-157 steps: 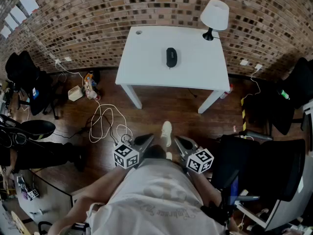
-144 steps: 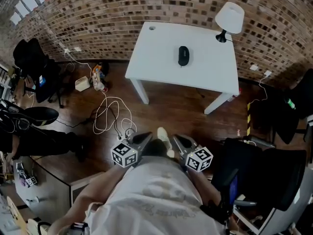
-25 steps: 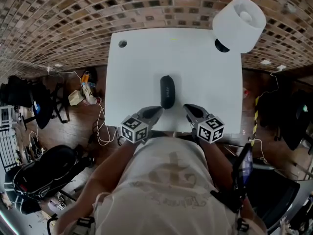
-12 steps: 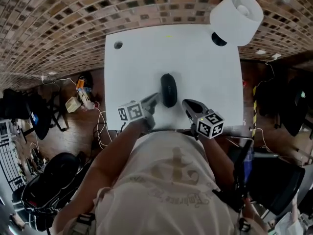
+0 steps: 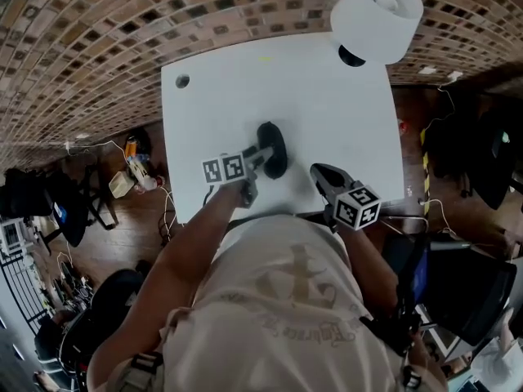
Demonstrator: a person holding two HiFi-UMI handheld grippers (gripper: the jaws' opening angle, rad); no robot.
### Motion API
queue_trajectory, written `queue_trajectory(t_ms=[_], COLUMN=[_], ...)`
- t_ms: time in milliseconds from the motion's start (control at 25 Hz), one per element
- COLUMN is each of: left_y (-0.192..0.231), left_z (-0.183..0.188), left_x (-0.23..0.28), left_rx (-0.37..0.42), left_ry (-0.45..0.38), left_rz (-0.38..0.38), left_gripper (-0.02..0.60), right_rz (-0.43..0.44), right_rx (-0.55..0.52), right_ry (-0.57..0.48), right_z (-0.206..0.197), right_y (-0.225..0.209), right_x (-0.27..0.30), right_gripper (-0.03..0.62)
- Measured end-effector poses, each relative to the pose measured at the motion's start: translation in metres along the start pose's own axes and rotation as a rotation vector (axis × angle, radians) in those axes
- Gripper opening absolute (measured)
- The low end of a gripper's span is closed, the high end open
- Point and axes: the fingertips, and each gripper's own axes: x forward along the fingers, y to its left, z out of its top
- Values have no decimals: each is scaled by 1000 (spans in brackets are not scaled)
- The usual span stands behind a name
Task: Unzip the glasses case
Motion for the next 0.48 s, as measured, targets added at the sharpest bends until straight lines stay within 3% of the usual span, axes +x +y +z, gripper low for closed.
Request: queue_trajectory(t_ms=[480], left_y=[-2], left_z=[-10], left_x=[22], left_rx=[3], left_ry=[95], left_rz=[-4], left_gripper=[382], right_rz=[-14], right_rx=[25], right_ry=[-3], right_z=[-4], right_y=[-17], right_x=[-15], right_gripper=[8])
